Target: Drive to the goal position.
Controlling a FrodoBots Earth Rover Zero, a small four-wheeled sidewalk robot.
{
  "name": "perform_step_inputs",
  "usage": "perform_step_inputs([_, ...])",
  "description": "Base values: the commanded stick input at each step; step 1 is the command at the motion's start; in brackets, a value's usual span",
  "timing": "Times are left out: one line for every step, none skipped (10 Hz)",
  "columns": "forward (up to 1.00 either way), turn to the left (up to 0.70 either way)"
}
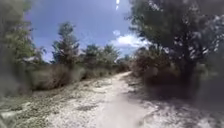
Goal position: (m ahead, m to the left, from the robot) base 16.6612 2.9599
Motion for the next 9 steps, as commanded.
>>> perform_step_inputs([0.50,0.00])
perform_step_inputs([0.50,0.00])
perform_step_inputs([0.50,0.00])
perform_step_inputs([0.50,0.00])
perform_step_inputs([0.50,0.12])
perform_step_inputs([0.50,0.25])
perform_step_inputs([0.50,0.30])
perform_step_inputs([0.50,0.06])
perform_step_inputs([0.50,0.00])
